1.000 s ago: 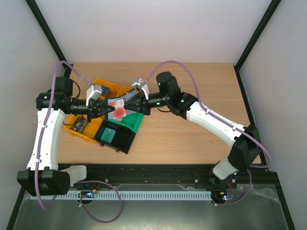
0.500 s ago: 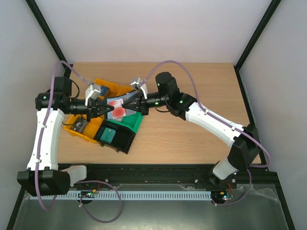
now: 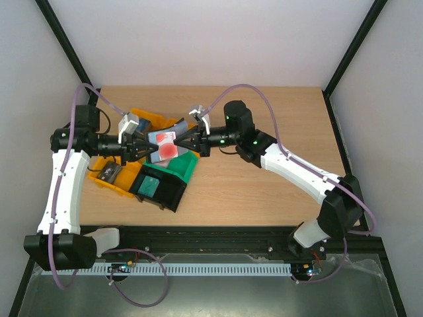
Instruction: Take the credit cards out of the card holder
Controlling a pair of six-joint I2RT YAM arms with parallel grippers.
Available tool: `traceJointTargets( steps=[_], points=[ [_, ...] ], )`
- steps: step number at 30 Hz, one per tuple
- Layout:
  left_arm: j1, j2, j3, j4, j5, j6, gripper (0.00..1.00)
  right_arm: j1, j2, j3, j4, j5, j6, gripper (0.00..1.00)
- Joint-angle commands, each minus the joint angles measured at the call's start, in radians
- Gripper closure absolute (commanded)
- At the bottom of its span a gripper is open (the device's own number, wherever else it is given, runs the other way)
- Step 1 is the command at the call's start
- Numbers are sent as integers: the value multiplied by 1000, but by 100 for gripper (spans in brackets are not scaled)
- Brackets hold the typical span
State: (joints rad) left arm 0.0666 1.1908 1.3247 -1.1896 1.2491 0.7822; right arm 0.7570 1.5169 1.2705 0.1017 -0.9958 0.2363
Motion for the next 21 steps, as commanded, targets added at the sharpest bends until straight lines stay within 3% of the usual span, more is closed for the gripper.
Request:
traceJointTargets(
  steps=[1,6,21],
  points=[
    [-2,-19,-15,13,43,-13,82,-19,-56,-5,71,10,12,98],
    [2,-20,-16,27,37,-31,97,-28,-61,-1,28,29,-17,98],
    [13,-21,-18,75,9,-84,98,-86,-107,-29,-69,95,-74,98]
  ],
)
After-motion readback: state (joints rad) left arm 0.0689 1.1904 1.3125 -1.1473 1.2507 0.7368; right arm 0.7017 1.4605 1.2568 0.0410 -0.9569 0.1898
